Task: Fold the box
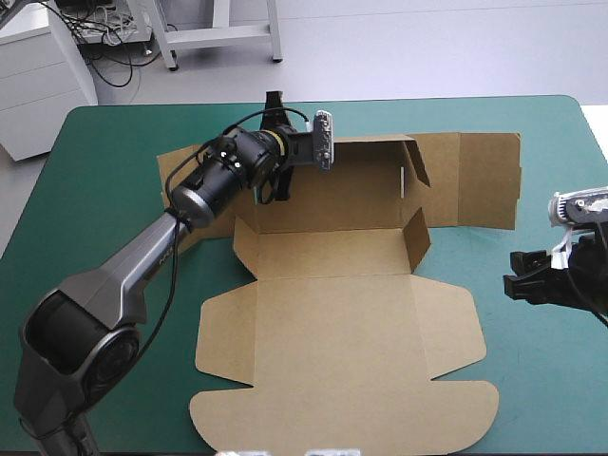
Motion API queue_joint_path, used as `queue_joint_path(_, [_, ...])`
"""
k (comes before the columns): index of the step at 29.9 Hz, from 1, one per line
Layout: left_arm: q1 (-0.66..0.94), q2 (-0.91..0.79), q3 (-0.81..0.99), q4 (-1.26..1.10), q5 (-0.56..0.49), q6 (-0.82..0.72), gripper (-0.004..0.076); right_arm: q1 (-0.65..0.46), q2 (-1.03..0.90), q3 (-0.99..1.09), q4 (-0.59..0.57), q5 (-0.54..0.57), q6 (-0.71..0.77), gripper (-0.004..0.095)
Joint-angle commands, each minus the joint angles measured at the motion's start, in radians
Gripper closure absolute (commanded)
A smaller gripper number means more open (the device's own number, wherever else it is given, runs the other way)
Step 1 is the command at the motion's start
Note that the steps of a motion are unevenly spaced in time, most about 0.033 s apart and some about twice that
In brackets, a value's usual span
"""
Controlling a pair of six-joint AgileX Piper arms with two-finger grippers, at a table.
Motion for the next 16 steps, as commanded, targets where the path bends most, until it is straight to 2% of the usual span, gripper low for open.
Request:
queue_joint_path(1, [-0.066, -0.123, 0.06, 0.157, -0.082, -0.154, 0.0756, -0.007, 0.003, -0.021, -0.018, -0.023, 0.014, 0.0255])
queue_joint_path(6, [-0.151, -0.22, 0.207, 0.357, -0.105, -0.366, 0.0756, -0.007, 0.001, -0.021, -0.027, 0.012, 0.023, 0.0255])
queue_joint_path(12, [-0.249, -0.315, 0.375, 0.707, -0.095, -0.777, 0.0756, -0.007, 0.001, -0.021, -0.07, 0.012, 0.043, 0.0255])
queue_joint_path(16, [-0.297, -0.337, 0.448, 0.832, -0.064, -0.864, 0.0756, -0.007, 0.001, -0.021, -0.07, 0.012, 0.05, 0.0255])
